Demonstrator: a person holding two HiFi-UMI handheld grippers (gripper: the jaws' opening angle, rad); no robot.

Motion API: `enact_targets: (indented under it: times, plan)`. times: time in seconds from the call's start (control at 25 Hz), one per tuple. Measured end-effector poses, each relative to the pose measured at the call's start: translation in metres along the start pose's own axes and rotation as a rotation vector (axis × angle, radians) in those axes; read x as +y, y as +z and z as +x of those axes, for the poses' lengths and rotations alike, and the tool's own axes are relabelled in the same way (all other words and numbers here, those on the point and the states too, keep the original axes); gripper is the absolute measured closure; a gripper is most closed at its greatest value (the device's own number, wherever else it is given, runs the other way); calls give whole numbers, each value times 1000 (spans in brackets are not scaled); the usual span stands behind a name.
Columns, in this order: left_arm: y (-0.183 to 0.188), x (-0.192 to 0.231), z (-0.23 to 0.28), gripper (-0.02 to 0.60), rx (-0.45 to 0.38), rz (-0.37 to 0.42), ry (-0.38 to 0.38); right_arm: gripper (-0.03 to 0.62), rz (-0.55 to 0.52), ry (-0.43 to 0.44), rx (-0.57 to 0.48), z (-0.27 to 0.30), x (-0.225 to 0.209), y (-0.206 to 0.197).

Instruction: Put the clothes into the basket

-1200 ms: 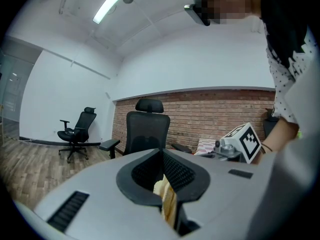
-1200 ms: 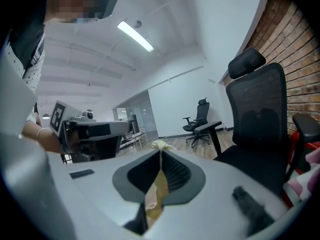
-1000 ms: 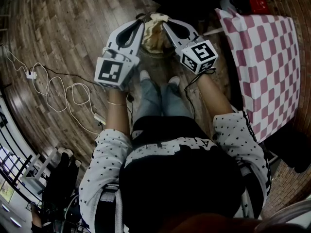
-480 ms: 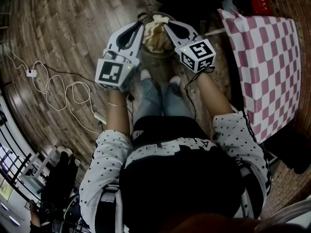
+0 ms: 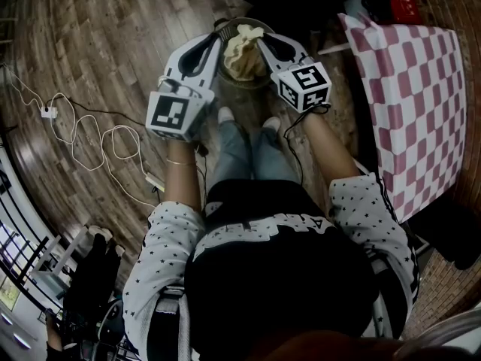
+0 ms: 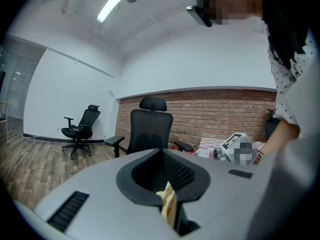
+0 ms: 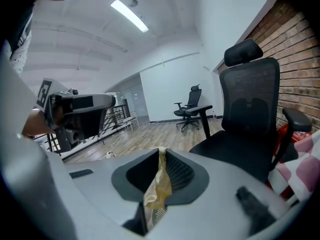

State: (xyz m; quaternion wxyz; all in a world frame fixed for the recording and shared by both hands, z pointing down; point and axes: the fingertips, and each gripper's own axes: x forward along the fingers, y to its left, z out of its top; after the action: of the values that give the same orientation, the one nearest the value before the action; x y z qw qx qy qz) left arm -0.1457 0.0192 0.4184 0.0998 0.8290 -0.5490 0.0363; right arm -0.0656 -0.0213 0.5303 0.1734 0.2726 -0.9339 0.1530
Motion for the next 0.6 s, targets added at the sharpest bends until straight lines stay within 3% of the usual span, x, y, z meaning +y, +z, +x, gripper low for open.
enact_targets:
  times: [0.6]
  plan:
    - [0, 0, -2, 555, 4, 0, 2, 562, -23, -40, -66, -10, -5, 16]
